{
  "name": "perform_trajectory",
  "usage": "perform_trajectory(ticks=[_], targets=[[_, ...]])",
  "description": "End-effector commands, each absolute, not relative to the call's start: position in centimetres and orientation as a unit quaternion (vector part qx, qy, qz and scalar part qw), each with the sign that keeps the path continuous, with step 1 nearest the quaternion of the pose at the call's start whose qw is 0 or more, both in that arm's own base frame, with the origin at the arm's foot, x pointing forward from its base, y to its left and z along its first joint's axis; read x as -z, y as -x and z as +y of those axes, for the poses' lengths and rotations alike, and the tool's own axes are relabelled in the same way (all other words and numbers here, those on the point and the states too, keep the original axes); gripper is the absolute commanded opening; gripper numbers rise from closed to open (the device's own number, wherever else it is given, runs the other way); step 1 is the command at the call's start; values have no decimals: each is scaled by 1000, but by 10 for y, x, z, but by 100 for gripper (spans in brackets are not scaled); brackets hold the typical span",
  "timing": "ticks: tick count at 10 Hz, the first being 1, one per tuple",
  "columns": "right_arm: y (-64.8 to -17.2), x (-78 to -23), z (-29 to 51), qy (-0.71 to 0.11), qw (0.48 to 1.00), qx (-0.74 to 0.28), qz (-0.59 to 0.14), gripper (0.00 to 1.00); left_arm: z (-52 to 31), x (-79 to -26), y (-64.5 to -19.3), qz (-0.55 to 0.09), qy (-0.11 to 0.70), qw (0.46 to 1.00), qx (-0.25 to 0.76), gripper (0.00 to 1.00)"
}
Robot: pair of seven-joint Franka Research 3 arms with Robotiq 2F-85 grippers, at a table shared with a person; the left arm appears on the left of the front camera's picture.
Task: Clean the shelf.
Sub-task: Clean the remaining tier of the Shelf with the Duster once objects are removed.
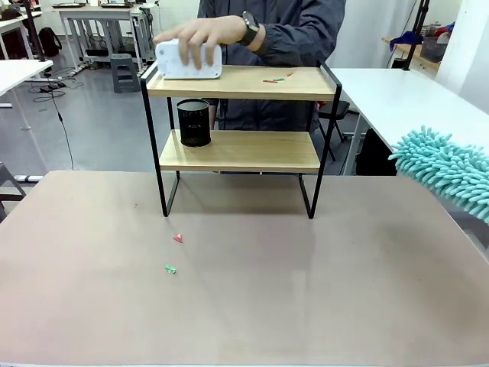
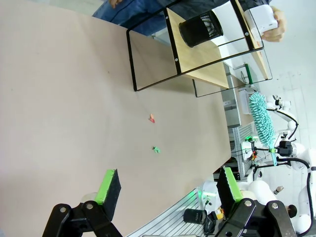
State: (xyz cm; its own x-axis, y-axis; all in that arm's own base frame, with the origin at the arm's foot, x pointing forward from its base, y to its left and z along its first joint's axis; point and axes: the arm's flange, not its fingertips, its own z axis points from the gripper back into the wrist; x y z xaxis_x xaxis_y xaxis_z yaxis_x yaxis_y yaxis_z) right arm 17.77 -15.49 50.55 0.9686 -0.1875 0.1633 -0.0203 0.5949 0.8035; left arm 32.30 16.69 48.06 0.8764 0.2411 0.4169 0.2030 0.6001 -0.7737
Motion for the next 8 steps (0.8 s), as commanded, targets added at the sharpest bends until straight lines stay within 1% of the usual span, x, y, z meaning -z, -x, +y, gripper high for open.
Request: perform_trajectory(ticks=[1,3,4,6,8], targets=[[-175,-506,-158,-447,886,34,-120,12,166,-481,-322,-254,447,857,-1,100],[-178,-506,-155,-448,885,47,-116,12,166,-481,-322,-254,447,857,-1,100],[-189,-522,-148,-431,889,51,-145,12,166,-481,-322,-254,447,857,-1,100],[-230,-597,-107,-326,921,42,-207,12,166,-481,-322,-254,447,857,-1,100],[-273,-635,-50,-260,943,-7,-206,12,166,-481,-322,-254,447,857,-1,100]])
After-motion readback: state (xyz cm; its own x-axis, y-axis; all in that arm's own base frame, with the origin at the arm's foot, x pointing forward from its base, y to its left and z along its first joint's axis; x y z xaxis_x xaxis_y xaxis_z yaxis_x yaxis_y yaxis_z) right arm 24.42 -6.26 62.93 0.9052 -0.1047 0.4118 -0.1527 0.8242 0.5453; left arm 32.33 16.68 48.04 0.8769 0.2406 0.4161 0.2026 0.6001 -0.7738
